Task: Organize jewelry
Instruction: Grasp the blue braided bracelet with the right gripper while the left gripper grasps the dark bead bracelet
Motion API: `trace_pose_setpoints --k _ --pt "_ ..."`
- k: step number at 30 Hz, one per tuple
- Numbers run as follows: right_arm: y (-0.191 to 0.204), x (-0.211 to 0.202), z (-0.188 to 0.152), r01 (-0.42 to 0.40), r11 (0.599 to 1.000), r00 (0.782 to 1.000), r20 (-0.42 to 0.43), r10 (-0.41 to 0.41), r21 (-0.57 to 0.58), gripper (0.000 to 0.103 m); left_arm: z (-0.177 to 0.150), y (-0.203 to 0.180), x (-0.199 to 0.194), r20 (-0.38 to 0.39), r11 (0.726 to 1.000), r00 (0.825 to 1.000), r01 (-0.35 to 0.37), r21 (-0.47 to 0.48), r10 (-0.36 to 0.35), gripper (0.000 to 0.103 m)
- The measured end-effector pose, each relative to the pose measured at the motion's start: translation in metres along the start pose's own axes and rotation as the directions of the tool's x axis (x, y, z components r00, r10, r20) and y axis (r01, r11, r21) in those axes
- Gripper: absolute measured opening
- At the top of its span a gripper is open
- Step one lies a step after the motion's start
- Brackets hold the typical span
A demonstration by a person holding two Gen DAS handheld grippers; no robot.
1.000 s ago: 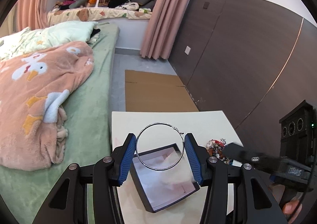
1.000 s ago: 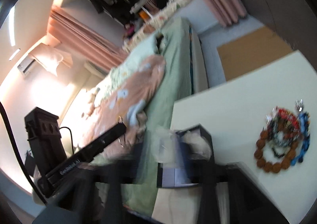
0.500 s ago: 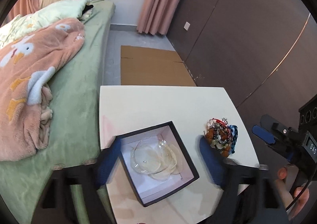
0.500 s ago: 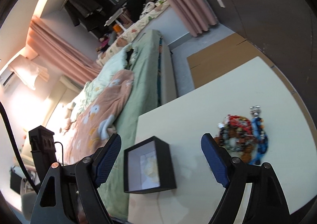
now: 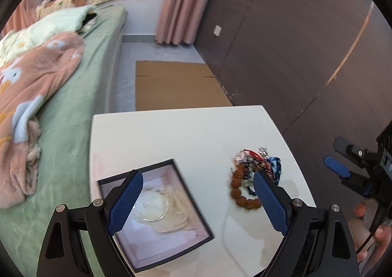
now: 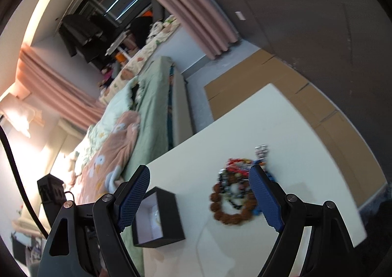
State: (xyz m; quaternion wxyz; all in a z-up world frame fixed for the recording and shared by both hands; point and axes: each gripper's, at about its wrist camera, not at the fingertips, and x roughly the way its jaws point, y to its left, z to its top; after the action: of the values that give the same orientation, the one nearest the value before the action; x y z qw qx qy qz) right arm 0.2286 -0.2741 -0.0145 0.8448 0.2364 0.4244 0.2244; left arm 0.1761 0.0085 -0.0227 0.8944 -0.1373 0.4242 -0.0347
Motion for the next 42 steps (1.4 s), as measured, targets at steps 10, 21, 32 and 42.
trace_pose_setpoints --k 10,21,32,42 --pt "-0.049 0.008 -0.002 0.168 0.981 0.981 -0.111 -0.157 0.098 0.083 -0.011 -0.047 0.034 -0.037 0.993 0.999 0.036 0.113 -0.031 0.085" --pt "-0.082 0.051 -0.006 0.167 0.978 0.962 -0.237 -0.134 0.127 0.067 -0.024 -0.071 0.068 -0.077 0.986 0.996 0.049 0.158 -0.037 0.062" --pt "-0.072 0.096 -0.001 0.184 0.98 0.943 -0.296 -0.155 0.073 0.044 -0.024 -0.07 0.09 -0.099 0.99 0.995 0.036 0.14 -0.022 0.045" --pt "-0.083 0.079 0.0 0.12 0.983 0.96 -0.27 -0.079 0.138 0.012 -0.02 -0.082 0.105 -0.057 0.985 0.998 0.042 0.166 -0.033 0.037"
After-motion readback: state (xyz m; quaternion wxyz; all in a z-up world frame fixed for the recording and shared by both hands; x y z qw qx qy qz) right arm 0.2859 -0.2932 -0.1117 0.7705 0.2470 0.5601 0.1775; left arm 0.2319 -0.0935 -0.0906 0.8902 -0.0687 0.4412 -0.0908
